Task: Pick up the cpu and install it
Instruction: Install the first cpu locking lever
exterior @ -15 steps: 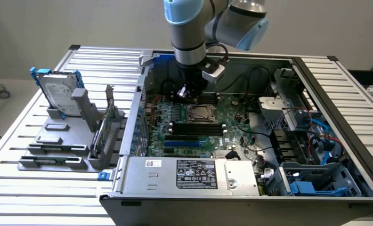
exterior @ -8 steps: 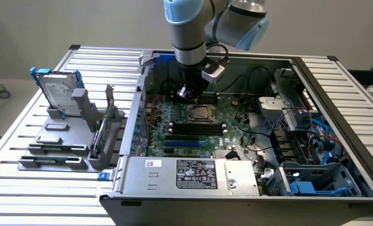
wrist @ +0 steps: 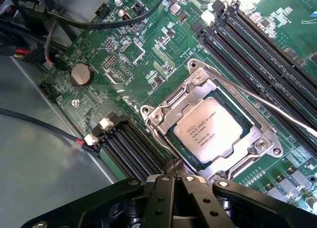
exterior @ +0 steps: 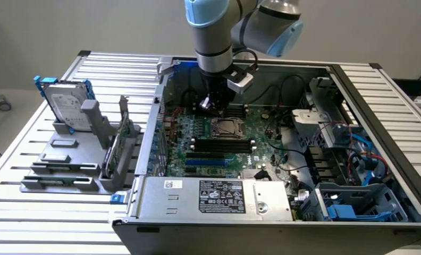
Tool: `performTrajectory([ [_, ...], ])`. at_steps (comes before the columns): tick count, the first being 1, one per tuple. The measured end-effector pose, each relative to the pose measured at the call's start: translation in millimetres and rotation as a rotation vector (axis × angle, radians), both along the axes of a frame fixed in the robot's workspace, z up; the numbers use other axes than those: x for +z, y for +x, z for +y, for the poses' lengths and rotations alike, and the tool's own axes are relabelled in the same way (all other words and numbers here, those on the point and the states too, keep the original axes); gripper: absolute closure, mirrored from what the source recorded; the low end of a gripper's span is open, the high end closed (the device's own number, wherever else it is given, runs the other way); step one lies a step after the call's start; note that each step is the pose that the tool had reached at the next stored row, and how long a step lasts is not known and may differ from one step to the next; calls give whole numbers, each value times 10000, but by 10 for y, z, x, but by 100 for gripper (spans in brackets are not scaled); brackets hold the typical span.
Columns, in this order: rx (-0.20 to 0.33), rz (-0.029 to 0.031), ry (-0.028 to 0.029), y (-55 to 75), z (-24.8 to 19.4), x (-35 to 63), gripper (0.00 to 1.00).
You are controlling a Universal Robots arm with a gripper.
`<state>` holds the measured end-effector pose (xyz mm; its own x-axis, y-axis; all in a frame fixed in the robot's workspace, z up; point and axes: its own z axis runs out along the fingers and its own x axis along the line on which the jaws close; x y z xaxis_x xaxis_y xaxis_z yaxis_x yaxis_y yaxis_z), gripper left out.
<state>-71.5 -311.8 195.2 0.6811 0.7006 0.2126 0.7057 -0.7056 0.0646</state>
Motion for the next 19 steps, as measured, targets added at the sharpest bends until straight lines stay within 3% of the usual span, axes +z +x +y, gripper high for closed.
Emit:
performTrajectory([
  [19, -79, 0, -8, 73, 9, 0, 89],
])
